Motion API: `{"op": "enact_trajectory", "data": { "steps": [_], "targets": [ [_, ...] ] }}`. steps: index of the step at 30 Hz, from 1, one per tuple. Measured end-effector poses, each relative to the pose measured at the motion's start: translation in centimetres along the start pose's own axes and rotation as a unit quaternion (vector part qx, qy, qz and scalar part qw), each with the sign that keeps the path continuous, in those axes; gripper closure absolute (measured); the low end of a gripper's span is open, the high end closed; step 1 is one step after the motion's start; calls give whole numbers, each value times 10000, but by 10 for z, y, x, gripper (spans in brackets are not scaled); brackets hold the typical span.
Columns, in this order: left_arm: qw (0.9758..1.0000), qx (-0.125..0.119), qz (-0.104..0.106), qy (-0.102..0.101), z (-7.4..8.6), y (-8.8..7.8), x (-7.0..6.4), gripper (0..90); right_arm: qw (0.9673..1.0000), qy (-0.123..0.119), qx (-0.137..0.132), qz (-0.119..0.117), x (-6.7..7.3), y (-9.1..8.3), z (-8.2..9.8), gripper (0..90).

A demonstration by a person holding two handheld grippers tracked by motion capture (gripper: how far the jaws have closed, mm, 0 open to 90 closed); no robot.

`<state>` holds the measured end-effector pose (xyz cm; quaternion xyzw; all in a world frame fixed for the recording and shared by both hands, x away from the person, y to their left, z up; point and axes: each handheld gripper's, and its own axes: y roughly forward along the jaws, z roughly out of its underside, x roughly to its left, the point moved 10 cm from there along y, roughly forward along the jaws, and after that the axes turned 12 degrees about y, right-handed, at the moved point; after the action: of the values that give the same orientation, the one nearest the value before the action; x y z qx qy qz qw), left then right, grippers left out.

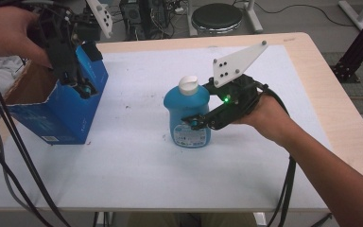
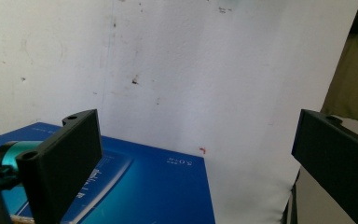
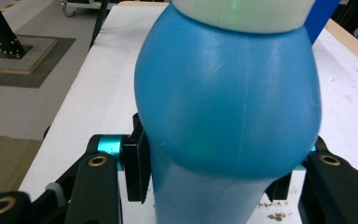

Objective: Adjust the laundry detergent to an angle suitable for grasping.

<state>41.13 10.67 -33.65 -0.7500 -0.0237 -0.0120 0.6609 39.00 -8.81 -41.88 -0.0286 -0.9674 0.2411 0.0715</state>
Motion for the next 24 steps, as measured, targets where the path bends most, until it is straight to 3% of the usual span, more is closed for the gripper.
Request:
{"op": "enact_trajectory", "data": {
  "steps": [18,24],
  "targets": [
    [10000,-21,-18,-4,0,0,-2,17,9999,127,60,62,1,-3,3,428],
    [10000,2,-13,1,0,-1,-2,16,9997,209,113,99,0,-3,4,371]
  ]
}}
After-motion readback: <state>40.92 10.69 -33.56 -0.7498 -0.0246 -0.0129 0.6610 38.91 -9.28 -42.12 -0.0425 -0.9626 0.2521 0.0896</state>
